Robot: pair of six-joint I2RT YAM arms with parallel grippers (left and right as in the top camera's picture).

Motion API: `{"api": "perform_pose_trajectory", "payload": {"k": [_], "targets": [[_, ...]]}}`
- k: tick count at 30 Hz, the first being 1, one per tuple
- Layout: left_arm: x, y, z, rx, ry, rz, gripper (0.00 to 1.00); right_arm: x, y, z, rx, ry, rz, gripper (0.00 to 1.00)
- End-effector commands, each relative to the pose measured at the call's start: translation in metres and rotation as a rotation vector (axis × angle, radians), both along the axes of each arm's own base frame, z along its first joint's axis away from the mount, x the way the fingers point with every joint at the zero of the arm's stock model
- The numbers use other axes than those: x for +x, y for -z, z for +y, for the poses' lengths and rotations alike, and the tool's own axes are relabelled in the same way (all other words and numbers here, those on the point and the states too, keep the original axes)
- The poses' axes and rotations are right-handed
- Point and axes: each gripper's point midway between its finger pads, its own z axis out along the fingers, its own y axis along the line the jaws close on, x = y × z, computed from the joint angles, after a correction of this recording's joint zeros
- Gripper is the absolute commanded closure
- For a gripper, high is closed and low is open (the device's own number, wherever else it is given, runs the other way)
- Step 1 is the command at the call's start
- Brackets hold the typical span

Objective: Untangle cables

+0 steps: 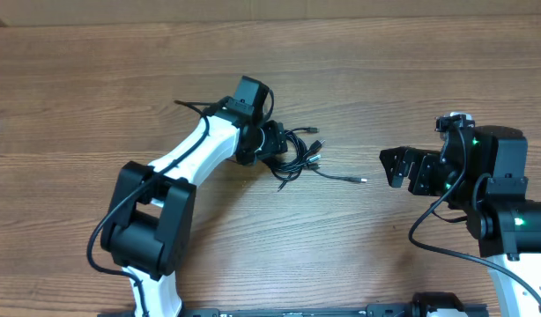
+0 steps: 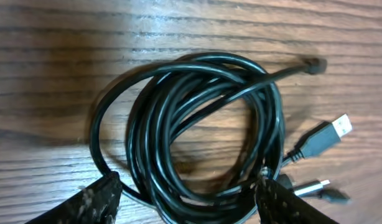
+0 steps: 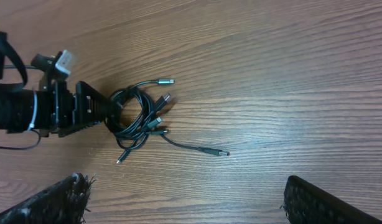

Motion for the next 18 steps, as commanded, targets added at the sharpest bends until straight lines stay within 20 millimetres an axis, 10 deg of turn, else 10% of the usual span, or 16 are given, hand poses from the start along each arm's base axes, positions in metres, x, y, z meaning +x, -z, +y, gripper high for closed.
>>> {"api": "perform_pose_trajectory", "payload": {"k": [1,18], "targets": [[0.003,0.005,0.001,0.058,-0.039,-0.005,0.31,0.003,-0.010,-0.001,-0.001,-0.002,-0.029,0.02],[0.000,0.019,-0.004,0.175,-0.017,-0.049,0.38,0.002,-0.010,0.000,0.003,-0.004,-0.029,0.04]]}}
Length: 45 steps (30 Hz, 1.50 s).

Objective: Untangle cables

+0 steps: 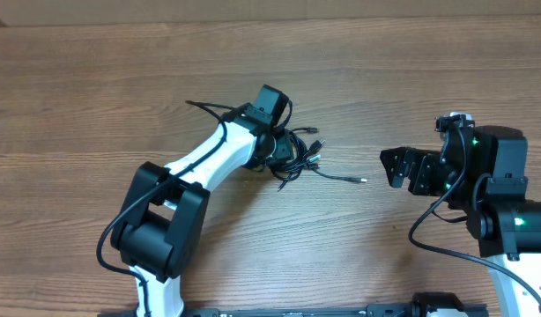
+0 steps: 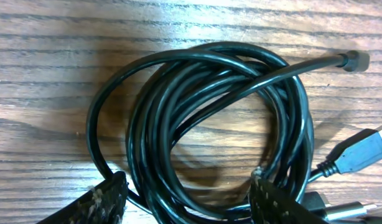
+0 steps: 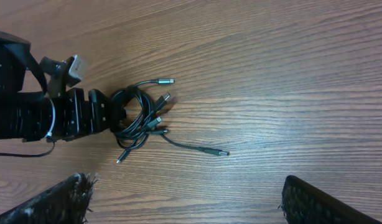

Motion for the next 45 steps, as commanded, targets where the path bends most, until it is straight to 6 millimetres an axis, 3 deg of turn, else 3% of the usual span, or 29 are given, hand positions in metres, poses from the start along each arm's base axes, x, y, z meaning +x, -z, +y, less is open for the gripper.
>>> {"api": "perform_pose_trajectory", "payload": {"k": [1,5,10,12,16,21,25,29,33,36,38,45], "targets": [[0.003,0.010,-0.001,0.026,-0.009,0.006,0.41,0.002,-0.010,0.000,0.004,-0.003,-0.029,0.05],[0.006,0.009,-0.002,0.021,-0.009,-0.004,0.57,0.002,-0.010,0.000,0.004,-0.003,-0.029,0.05],[0.005,0.006,-0.003,0.017,0.008,-0.005,0.96,0.002,-0.010,0.000,0.003,-0.003,-0.029,0.05],[0.006,-0.003,-0.003,0.021,0.028,-0.014,0.96,0.002,-0.010,0.000,0.003,-0.003,-0.029,0.05],[0.017,-0.046,-0.008,0.026,0.134,-0.087,0.96,0.004,-0.012,0.003,0.019,-0.017,-0.035,0.05],[0.014,-0.104,-0.023,-0.048,0.206,-0.101,0.96,0.008,-0.014,0.032,0.144,-0.139,-0.028,0.06],[0.001,-0.132,-0.039,-0.152,0.262,-0.073,0.96,0.015,-0.002,0.052,0.167,-0.208,0.015,0.08],[-0.011,-0.150,-0.051,-0.240,0.301,-0.044,0.96,0.024,0.009,0.077,0.177,-0.288,0.037,0.12],[-0.019,-0.157,-0.049,-0.248,0.308,-0.031,0.96,0.036,0.021,0.102,0.185,-0.345,0.046,0.32],[-0.026,-0.163,-0.050,-0.266,0.318,-0.017,0.96,0.046,0.027,0.116,0.202,-0.361,0.044,0.34],[-0.032,-0.171,-0.055,-0.300,0.344,-0.021,0.96,0.052,0.031,0.126,0.202,-0.384,0.036,0.41],[-0.041,-0.201,-0.059,-0.338,0.375,-0.088,0.96,0.056,0.062,0.146,0.177,-0.412,0.103,0.42]]}}
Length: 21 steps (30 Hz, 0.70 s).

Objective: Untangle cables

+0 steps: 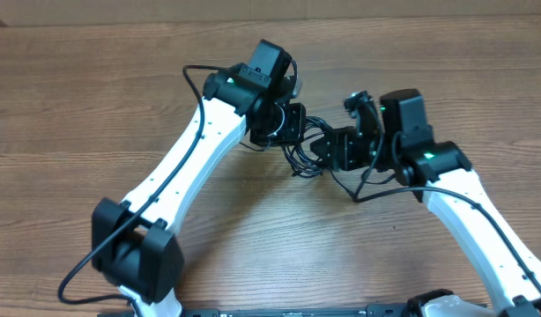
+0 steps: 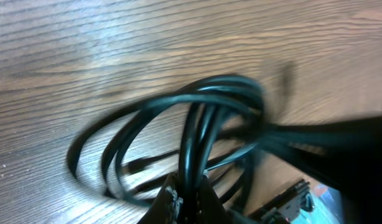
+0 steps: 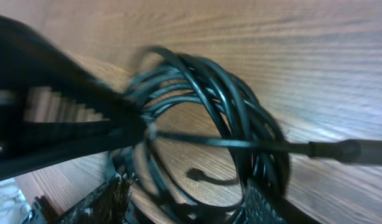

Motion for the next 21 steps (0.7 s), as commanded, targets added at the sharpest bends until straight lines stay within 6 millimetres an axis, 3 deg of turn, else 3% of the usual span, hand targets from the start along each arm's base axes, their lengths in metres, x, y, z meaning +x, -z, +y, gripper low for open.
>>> {"api": "perform_pose_trajectory", "payload": {"k": [1,4,7,8,10,11,15,21], "targets": [[-0.010,-0.047,-0.009,-0.091,0.051,-0.093,0.96,0.007,0.009,0.004,-0.030,0.027,0.021,0.43],[-0.013,-0.057,-0.007,-0.101,0.052,-0.112,0.96,0.014,0.018,0.000,-0.060,0.073,0.035,0.47],[-0.016,-0.059,-0.006,-0.102,0.052,-0.112,0.96,0.020,0.015,0.002,-0.052,0.077,0.007,0.54],[-0.018,-0.058,-0.005,-0.096,0.052,-0.103,0.96,0.023,0.013,0.002,-0.045,0.080,-0.004,0.61],[-0.019,-0.056,-0.003,-0.085,0.051,-0.094,0.96,0.025,0.011,0.003,-0.032,0.100,-0.002,0.92],[-0.018,-0.054,-0.001,-0.066,0.046,-0.099,0.96,0.026,0.011,0.003,-0.028,0.109,0.005,0.96],[-0.008,-0.039,0.028,0.108,-0.027,-0.140,0.96,0.026,0.017,-0.006,-0.072,0.150,0.018,0.96],[0.009,-0.026,0.094,0.405,-0.195,-0.189,0.96,0.023,0.040,-0.050,-0.298,0.291,0.050,0.93]]}}
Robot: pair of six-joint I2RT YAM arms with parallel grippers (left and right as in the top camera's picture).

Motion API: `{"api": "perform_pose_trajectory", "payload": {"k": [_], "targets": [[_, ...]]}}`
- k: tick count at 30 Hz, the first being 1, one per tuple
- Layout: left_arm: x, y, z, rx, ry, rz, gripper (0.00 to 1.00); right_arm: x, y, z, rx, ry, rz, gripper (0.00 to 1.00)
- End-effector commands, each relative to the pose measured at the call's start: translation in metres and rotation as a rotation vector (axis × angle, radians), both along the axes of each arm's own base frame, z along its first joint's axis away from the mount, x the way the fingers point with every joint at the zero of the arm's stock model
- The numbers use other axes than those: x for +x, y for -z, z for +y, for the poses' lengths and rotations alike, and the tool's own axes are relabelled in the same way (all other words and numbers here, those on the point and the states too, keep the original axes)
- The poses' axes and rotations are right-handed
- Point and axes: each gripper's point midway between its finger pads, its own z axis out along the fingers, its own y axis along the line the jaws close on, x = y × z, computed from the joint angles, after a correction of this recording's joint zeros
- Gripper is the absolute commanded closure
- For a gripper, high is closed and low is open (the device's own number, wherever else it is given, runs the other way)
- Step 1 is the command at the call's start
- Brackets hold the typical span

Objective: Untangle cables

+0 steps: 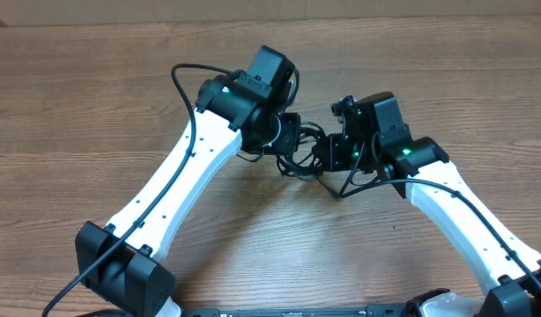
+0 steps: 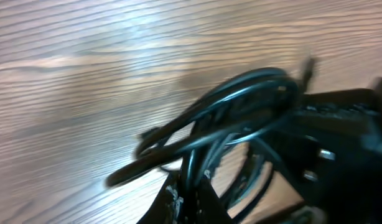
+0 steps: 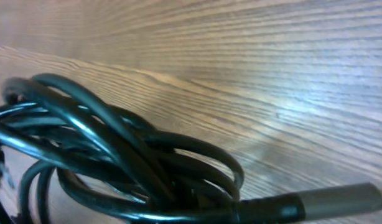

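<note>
A tangle of black cables hangs between my two grippers at the middle of the table. My left gripper is shut on a few strands; in the left wrist view its fingertips pinch them while the loops stand up beyond. My right gripper grips the bundle from the right. In the right wrist view the strands bunch together at the bottom centre, hiding the gripper, and a grey-tipped plug sticks out to the right.
The wooden table lies bare around the arms. One loose cable end trails down below the right gripper. The left arm's own black lead arcs above its wrist.
Both grippers and the bundle have shifted a little left. The right gripper's fingers, open around the coil before, now sit shut on the strands. The left gripper still pinches its strands.
The left gripper stood open around the coil lying flat, with the right arm far off at the right and open. Later the left was shut on strands with the coil lifted, and the right had come up open around it. Now both hold the bundle.
</note>
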Motion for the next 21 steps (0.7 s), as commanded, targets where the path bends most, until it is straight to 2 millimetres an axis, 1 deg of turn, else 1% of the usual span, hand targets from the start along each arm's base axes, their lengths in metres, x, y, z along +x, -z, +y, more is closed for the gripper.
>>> {"api": "perform_pose_trajectory", "payload": {"k": [1,4,5,6,10,13,14,15,16,17,18,19,21], "targets": [[0.029,-0.015,0.070,0.252,-0.173,-0.155,0.96,0.018,0.009,-0.052,-0.211,0.184,-0.033,0.93],[0.033,-0.016,0.089,0.309,-0.215,-0.165,0.96,0.018,0.003,-0.053,-0.214,0.188,-0.052,0.94],[0.034,-0.016,0.096,0.330,-0.234,-0.167,0.96,0.019,-0.002,-0.053,-0.209,0.190,-0.061,0.96],[0.035,-0.016,0.104,0.353,-0.251,-0.168,0.96,0.019,-0.009,-0.054,-0.205,0.195,-0.072,0.96],[0.033,-0.019,0.128,0.387,-0.340,-0.149,0.96,0.023,-0.047,-0.058,-0.183,0.214,-0.131,0.96],[0.034,-0.024,0.143,0.394,-0.398,-0.152,0.96,0.025,-0.078,-0.068,-0.204,0.256,-0.188,0.96],[0.035,-0.027,0.151,0.401,-0.431,-0.158,0.96,0.025,-0.089,-0.074,-0.221,0.278,-0.210,0.96],[0.035,-0.032,0.162,0.401,-0.480,-0.167,0.96,0.025,-0.105,-0.079,-0.231,0.300,-0.243,0.96],[0.035,-0.036,0.169,0.394,-0.522,-0.170,0.96,0.023,-0.117,-0.078,-0.209,0.296,-0.266,0.96],[0.035,-0.039,0.173,0.387,-0.547,-0.174,0.96,0.021,-0.124,-0.074,-0.183,0.282,-0.277,0.96],[0.034,-0.041,0.179,0.383,-0.573,-0.176,0.96,0.015,-0.134,-0.065,-0.131,0.249,-0.289,0.96],[0.034,-0.045,0.185,0.375,-0.605,-0.179,0.96,0.011,-0.142,-0.060,-0.095,0.223,-0.298,0.96],[0.033,-0.049,0.194,0.372,-0.640,-0.186,0.96,0.004,-0.152,-0.056,-0.063,0.204,-0.318,0.96]]}}
